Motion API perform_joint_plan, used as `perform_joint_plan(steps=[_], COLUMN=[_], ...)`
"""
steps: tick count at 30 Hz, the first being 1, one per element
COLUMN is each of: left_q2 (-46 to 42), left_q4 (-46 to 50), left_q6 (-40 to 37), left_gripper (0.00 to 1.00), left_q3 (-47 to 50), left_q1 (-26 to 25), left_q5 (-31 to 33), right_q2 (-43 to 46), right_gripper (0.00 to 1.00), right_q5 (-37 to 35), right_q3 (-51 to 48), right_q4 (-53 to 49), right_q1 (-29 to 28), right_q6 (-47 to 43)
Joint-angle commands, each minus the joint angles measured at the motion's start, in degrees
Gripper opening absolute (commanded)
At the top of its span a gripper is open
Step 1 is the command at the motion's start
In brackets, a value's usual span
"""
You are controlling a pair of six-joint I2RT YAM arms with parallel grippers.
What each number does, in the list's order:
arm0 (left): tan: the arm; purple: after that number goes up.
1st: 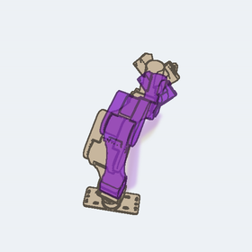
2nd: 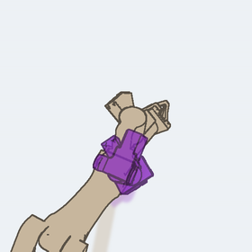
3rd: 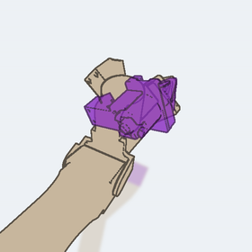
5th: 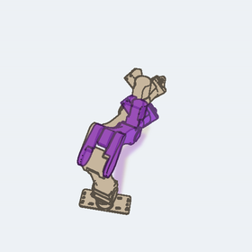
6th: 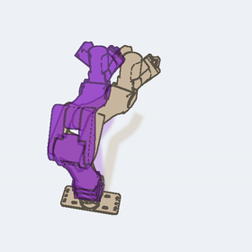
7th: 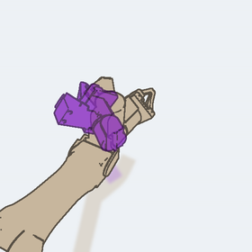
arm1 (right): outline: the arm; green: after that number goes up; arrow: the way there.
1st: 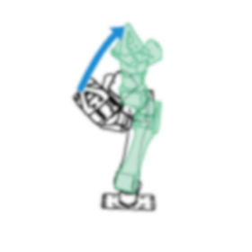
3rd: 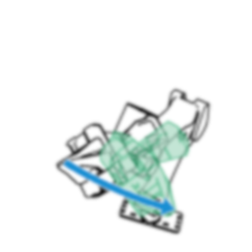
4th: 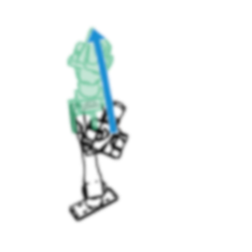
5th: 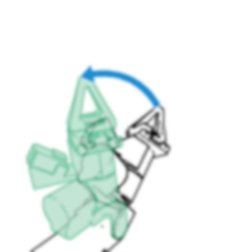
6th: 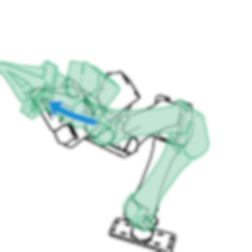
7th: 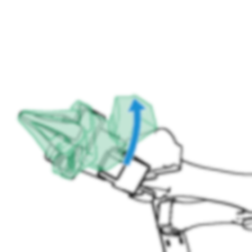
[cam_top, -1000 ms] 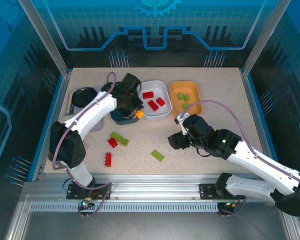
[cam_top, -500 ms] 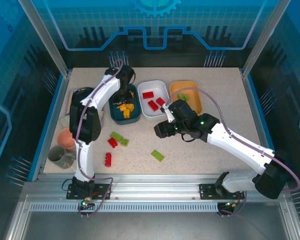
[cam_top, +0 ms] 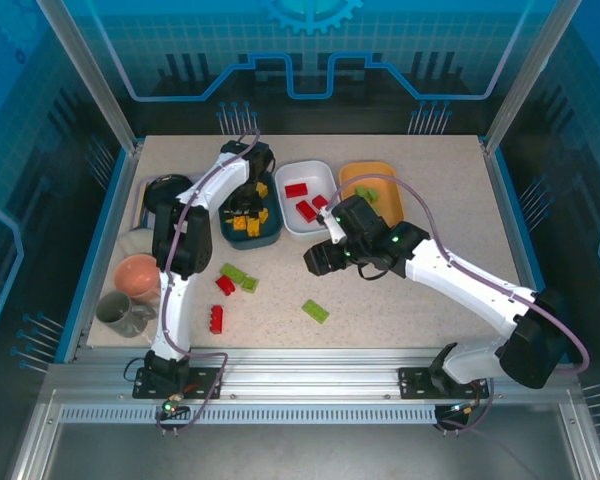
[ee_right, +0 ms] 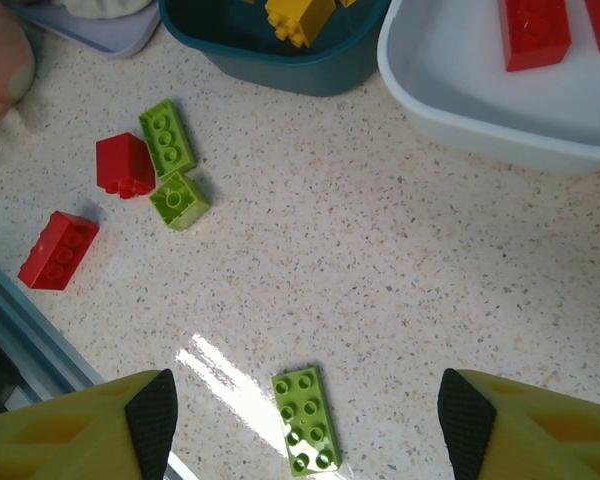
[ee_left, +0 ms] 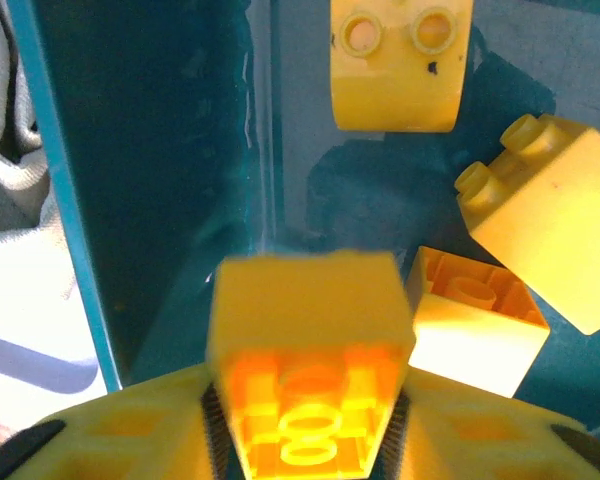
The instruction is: Sort the legos into containers by color
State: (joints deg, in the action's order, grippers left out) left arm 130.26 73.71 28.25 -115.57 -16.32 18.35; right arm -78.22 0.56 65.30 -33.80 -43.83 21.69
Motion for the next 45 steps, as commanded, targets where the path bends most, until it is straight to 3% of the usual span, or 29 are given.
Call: perform_joint_plan(steps=[1,7,11,17,24,34,40,45], left_q2=[-1.2,-5.8,-14.3,-35.7,-63.6,-79.3,-81.4,-82.2], left_q4=[1.5,3.8,3.6,-0.9,-5.8,-0.7,0.0,0.2], left_q6=[-0.1,1.0,3.4,8.8,10.0,15.6,16.0,16.2], left_gripper=[0.50,0.60,0.64,0.70,0.81,0.80,0.80,0.79], left_q3=[-0.4,-3.9,-1.1,14.3,31.6,44.3,45.9,46.3], left_q1=[0.2,0.1,0.0,0.2,0.2,0.1,0.1,0.1], left_q5=[-0.2,-0.7,-1.1,-2.4,-2.3,-6.9,-8.5,-9.4], right_q2=[-1.1,-5.8,-10.2,-19.1,-33.9,-52.2,-59.4,-62.1], right_gripper=[0.73,0.72,0.72,0.75,0.82,0.93,0.82,0.63], right_q5=[0.9,-0.6,-1.7,-0.3,-4.3,-9.1,-11.2,-11.5], right_q3=[2.6,6.3,8.3,12.8,25.5,43.0,50.8,53.8], right_q4=[-0.8,-2.0,-0.5,1.1,-7.5,-17.6,-20.3,-20.8], right_q1=[-0.4,-5.1,-9.4,-13.8,-16.9,-17.8,-17.7,-17.6], right_q6=[-2.6,-7.9,-8.9,-10.7,-13.6,-17.2,-17.2,-16.9])
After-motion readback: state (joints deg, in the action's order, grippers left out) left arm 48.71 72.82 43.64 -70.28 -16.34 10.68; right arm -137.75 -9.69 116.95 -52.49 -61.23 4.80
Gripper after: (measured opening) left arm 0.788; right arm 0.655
